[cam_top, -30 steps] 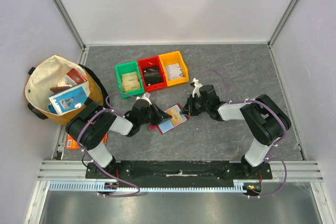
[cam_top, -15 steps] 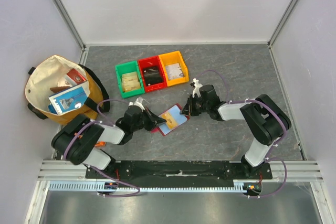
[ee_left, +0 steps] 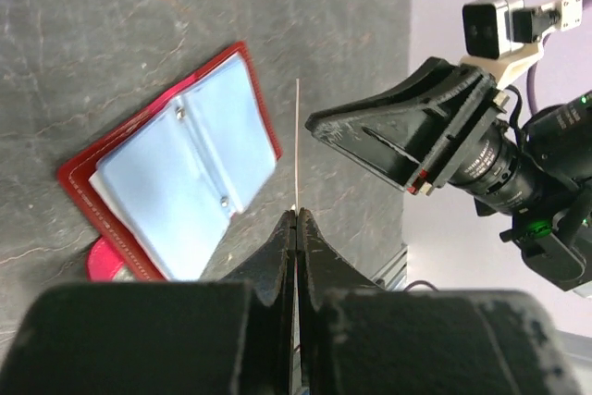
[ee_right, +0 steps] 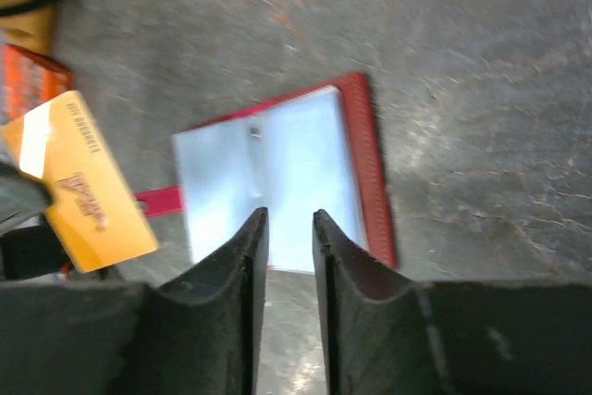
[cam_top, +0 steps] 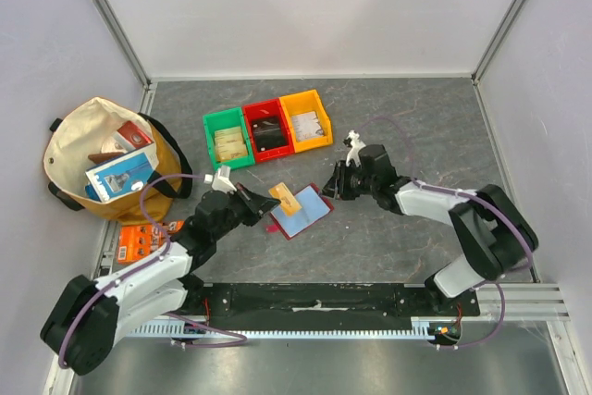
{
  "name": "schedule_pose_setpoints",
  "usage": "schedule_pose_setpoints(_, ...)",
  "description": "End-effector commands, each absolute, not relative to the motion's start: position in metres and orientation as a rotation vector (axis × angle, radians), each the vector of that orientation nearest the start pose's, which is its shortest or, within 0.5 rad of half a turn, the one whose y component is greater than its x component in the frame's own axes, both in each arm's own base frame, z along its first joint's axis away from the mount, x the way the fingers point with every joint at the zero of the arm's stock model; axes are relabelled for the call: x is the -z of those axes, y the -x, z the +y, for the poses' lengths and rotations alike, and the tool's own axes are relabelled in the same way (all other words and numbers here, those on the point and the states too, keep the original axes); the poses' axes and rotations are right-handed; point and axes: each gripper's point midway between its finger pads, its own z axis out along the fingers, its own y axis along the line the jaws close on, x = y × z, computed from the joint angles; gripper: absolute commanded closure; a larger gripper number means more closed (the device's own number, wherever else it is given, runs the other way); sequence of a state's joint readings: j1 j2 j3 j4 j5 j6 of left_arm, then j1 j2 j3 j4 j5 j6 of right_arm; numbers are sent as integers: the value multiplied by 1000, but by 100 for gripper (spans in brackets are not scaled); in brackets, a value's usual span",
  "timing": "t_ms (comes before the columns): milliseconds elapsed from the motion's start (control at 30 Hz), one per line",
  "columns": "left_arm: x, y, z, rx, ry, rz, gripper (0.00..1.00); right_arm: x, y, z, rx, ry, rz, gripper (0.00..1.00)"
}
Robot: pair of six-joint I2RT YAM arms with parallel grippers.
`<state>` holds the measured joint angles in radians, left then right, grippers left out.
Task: Take the credit cards out of the card holder
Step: Place the credit card in the storage box.
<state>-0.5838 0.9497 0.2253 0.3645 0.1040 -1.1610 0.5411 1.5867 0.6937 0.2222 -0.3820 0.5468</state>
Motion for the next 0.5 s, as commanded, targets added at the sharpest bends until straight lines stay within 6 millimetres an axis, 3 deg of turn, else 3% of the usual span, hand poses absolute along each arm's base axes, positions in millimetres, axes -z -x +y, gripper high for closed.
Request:
schedule_pose_setpoints(0, -144, -244, -206, 1153, 510, 1937, 98, -120, -289, 279, -1115, 160, 2174, 63)
schedule_pose_setpoints(233, -202, -250, -202, 1258, 514, 1705, 98, -196, -277, 293, -1417, 86, 1899, 41)
schedule_pose_setpoints(467, -238, -253, -200, 1338, 507, 1552, 98, -223, -264, 304, -1641, 27, 1764, 36)
